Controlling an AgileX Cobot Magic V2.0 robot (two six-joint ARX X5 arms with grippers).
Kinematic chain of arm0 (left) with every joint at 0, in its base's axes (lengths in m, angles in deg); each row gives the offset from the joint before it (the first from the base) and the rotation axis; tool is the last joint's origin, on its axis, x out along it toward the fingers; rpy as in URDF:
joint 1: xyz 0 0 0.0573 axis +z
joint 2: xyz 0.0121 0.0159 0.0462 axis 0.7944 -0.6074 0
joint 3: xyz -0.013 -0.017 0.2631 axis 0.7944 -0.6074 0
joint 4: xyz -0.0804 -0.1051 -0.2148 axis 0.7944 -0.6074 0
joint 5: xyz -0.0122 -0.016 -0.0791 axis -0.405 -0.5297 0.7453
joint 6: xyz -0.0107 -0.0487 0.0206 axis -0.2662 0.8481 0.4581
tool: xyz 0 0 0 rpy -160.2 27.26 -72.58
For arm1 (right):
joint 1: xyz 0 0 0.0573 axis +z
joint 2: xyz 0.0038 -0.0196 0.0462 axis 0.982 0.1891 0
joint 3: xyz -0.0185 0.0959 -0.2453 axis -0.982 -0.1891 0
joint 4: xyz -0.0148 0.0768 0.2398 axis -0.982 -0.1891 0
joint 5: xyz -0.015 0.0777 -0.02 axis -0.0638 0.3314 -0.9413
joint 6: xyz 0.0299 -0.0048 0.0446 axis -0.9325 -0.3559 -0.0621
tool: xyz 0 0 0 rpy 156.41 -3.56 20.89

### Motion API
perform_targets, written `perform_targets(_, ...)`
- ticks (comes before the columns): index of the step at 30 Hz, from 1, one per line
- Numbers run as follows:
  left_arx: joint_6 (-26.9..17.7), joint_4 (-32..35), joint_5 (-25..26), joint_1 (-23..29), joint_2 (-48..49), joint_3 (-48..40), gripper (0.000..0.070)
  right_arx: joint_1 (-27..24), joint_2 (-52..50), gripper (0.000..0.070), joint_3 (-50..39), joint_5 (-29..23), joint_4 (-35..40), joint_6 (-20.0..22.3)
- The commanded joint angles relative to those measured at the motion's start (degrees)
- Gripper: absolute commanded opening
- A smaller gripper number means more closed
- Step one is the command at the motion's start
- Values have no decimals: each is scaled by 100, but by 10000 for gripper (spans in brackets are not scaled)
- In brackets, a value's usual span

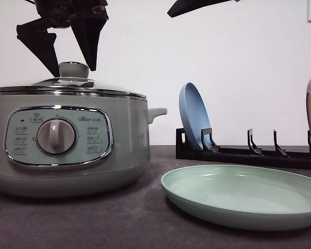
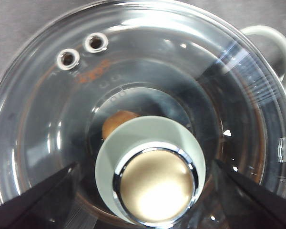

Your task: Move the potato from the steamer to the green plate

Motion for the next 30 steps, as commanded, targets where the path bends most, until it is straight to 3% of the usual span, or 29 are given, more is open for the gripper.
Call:
perform_targets(1, -52, 33, -20, -41, -141, 188, 554, 39, 58, 336, 116, -4, 33, 44)
perform_targets(12, -48, -63, -19, -75, -245, 188, 531, 39, 59, 336, 116, -11, 34, 67)
perform_targets(16, -48, -69, -19, -92, -245, 188, 407, 39, 59, 336, 116, -45, 34, 81)
perform_targets(21, -27, -68, -19, -96, -245, 188, 361, 39, 59, 336, 116, -45, 33, 81)
perform_targets(30, -34, -259, -19, -96, -243, 189, 40, 39, 59, 336, 116, -47, 35, 79)
